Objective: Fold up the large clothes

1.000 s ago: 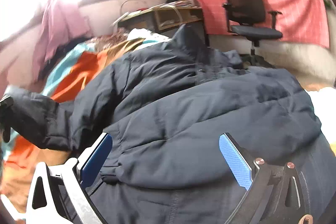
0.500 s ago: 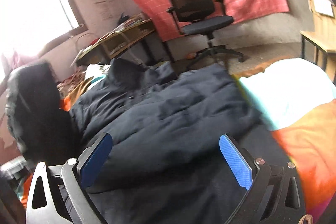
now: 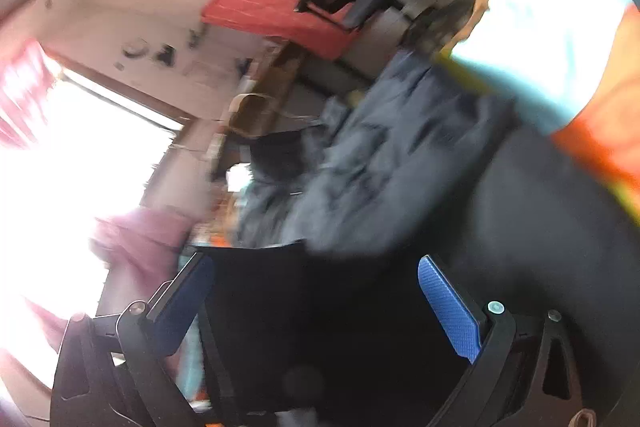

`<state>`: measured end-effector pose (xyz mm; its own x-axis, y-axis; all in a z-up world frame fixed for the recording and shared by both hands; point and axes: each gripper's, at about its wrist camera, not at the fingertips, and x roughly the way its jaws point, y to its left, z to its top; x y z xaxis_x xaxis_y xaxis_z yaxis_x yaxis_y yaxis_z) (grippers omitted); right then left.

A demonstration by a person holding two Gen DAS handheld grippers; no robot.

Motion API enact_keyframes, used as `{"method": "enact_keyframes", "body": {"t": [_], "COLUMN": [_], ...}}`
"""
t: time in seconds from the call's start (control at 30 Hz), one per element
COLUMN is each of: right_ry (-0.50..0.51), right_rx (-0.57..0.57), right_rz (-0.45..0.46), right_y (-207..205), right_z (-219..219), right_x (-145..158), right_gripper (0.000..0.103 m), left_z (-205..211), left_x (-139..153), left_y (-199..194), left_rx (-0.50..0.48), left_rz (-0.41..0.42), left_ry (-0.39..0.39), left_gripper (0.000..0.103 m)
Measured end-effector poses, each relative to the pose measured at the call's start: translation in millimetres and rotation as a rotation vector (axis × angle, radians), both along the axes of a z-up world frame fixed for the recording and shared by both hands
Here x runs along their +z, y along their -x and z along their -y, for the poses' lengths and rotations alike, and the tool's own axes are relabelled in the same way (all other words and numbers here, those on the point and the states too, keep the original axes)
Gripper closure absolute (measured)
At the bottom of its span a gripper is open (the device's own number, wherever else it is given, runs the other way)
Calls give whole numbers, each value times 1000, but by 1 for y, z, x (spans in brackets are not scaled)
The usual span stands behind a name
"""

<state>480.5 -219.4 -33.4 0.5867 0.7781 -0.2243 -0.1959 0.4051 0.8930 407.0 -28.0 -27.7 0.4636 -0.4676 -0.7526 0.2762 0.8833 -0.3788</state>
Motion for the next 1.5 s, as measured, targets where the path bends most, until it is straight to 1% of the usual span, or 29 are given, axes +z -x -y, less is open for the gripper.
{"method": "enact_keyframes", "body": {"t": [0.03,0.07,0.1,0.13,0.2,0.27,0.3,0.33,0.37,0.4,0.43,0.5,0.57,0.6,0.7,0.77,0.8,0.9,1.0,1.07,1.1,1.17,1.2,1.23,1.27,1.33,1.37,1.4,1.5], "right_ry": [-61,-87,-95,-96,-74,2,56,126,171,231,249,275,336,375,453,513,552,658,784,836,849,892,933,971,992,1000,998,996,1032], "right_rx": [34,57,82,96,111,100,98,100,94,80,79,69,50,32,-30,-75,-96,-114,-115,-124,-135,-168,-191,-207,-196,-124,-79,-42,65], "right_rz": [-14,-34,-60,-65,-58,-56,-65,-73,-75,-81,-76,-20,35,73,160,196,198,158,90,48,40,72,96,135,172,217,226,227,190], "right_y": [-1,-2,-2,0,5,10,11,12,13,13,12,11,8,6,0,-8,-15,-38,-51,-53,-52,-43,-38,-32,-27,-26,-27,-29,-35], "right_z": [-1,-3,-5,-7,-10,-12,-15,-19,-22,-23,-24,-22,-25,-26,-26,-28,-29,-45,-63,-65,-65,-68,-68,-72,-77,-89,-97,-103,-122], "right_x": [-3,-6,-8,-7,-6,-3,-1,1,3,8,10,26,41,56,86,99,102,93,71,61,56,54,55,56,56,53,50,48,26], "right_gripper": [0,0,0,0,0,11,28,52,66,91,95,97,98,98,98,98,98,98,91,81,68,39,35,34,34,34,36,36,44], "left_z": [2,2,5,4,-4,-9,-13,-21,-27,-38,-44,-65,-79,-86,-101,-109,-110,-114,-110,-105,-104,-106,-107,-108,-109,-110,-111,-111,-110], "left_x": [0,-1,-2,-2,-1,1,4,7,12,14,17,24,31,33,36,36,37,41,49,48,45,34,28,23,17,5,0,-3,-8], "left_y": [0,0,6,12,21,27,29,30,39,35,35,34,39,40,37,38,36,19,1,-9,-15,-24,-28,-22,-21,-24,-24,-24,-23], "left_rx": [-7,-16,-21,-23,-18,8,24,54,81,131,162,260,333,363,433,475,491,520,508,491,485,466,458,453,447,438,438,439,439], "left_rz": [7,18,24,28,36,47,55,63,66,71,77,104,124,130,140,140,138,139,174,175,163,151,146,137,121,99,97,98,103], "left_ry": [-7,-17,-15,-7,32,52,56,58,54,42,33,5,-11,-14,-36,-64,-69,-59,-95,-139,-152,-152,-159,-171,-185,-195,-195,-194,-203], "left_gripper": [38,38,38,38,38,38,38,38,38,38,38,38,38,38,38,38,38,38,38,38,38,38,38,38,38,38,38,38,37]}}
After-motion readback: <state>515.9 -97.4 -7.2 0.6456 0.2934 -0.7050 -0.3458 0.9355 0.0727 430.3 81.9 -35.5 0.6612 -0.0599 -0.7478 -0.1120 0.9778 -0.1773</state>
